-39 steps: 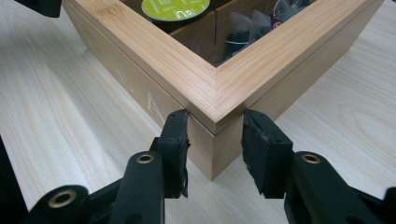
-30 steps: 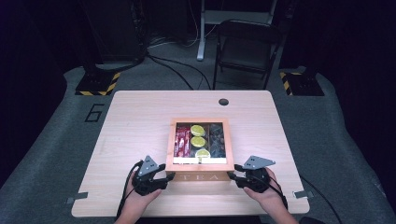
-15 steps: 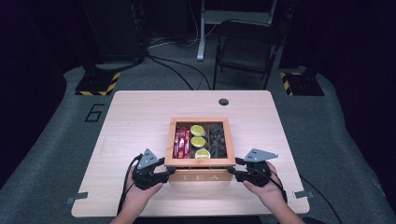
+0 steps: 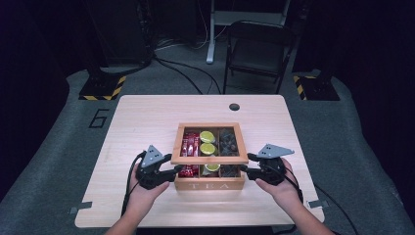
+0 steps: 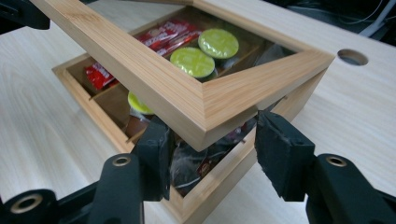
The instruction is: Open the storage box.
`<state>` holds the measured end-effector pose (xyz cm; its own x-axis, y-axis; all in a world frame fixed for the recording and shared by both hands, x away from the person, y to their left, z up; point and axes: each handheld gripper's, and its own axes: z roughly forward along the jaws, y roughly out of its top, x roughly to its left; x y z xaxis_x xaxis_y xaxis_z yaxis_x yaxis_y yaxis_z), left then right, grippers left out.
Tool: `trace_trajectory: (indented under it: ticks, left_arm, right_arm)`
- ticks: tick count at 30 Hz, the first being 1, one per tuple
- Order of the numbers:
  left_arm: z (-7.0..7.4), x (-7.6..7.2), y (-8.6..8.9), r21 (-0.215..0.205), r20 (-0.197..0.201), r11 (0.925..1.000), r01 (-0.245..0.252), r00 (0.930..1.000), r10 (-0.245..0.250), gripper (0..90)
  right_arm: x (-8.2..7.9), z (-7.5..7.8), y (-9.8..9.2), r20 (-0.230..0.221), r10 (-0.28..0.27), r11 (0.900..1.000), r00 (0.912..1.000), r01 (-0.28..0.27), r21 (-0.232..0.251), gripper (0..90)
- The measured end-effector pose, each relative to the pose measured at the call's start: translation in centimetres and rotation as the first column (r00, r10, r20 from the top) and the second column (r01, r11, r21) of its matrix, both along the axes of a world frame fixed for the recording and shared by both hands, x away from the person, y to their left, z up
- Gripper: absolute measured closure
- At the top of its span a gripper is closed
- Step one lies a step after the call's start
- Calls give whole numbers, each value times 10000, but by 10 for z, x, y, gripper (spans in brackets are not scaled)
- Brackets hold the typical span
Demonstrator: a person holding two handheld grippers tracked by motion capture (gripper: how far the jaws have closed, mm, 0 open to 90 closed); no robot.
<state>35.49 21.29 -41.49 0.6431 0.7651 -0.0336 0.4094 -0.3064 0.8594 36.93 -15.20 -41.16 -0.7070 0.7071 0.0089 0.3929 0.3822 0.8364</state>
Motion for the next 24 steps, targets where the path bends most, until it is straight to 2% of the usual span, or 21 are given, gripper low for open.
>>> trace_trajectory:
  ticks: [3,8,15,19,21,23,24]
  left_arm:
    - [10,4,1,-111,90,9999,6,10000,-5,434]
    - [17,9,2,-361,37,9993,-32,10000,34,434]
    - [32,18,0,-583,460,9979,-285,9985,312,436]
    - [38,21,-3,-392,633,9986,-345,9973,370,437]
    - [40,23,-3,-357,717,9987,-353,9967,378,437]
    - [42,25,-2,-397,853,9987,-317,9957,350,438]
    - [41,26,-2,-406,936,9986,-332,9949,368,440]
  right_arm:
    - [4,10,0,177,-62,9999,9998,61,84,466]
    - [9,18,1,322,-93,9999,9994,90,86,455]
    - [18,34,4,668,-152,9997,9976,140,191,451]
    - [23,40,6,790,-253,9996,9966,240,173,451]
    - [26,43,6,978,-150,9999,9951,145,65,452]
    - [27,45,7,933,-228,9997,9954,216,133,454]
    - [29,47,6,985,-101,9998,9951,86,158,454]
